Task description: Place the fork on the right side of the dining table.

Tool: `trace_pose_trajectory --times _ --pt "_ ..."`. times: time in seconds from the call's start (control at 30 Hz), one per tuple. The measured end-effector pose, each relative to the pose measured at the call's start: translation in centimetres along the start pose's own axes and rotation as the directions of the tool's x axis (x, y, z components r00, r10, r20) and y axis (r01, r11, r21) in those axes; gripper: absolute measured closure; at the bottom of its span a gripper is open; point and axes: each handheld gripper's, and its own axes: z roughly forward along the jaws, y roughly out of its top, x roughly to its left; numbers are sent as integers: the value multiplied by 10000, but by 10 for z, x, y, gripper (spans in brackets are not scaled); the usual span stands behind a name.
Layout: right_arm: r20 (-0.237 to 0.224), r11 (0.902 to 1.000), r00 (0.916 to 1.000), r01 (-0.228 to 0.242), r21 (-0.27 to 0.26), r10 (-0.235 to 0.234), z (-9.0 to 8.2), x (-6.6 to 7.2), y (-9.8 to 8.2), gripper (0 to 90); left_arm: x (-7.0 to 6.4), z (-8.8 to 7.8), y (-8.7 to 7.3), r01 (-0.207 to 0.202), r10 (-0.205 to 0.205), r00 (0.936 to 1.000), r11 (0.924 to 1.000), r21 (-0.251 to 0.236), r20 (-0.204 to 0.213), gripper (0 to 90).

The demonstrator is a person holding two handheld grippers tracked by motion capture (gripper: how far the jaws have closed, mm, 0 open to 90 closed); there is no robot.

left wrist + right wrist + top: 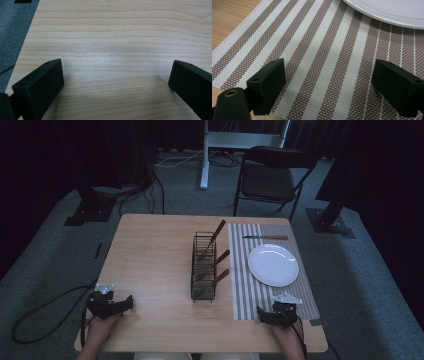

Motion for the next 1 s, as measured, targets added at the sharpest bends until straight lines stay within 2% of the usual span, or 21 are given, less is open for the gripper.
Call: trace_pose_trajectory --times 0.3,0.47,0.5,0.87,0.93,1.0 --pt "-69 9996 10000 65 285 -63 0 -1 3 113 0 -1 -1 38 -38 10000 10000 3 -38 3" --pt "189 9992 9998 -18 390 10 -5 -1 1 111 0 -1 -1 38 -38 10000 10000 7 -38 3" --pt "129 9990 9999 -62 439 57 -6 -1 0 111 0 -1 -1 43 -43 10000 10000 3 -36 3" --pt "116 9989 9999 -94 462 89 -9 -3 -3 115 0 -1 -1 35 -35 10000 10000 -1 -32 3" --pt "-59 9987 9997 -241 454 244 -10 -4 -3 117 0 -1 -1 39 -39 10000 10000 3 -36 3" --pt "-32 9991 9999 -137 396 138 -11 -2 -2 135 0 -1 -1 40 -40 10000 10000 3 -36 3"
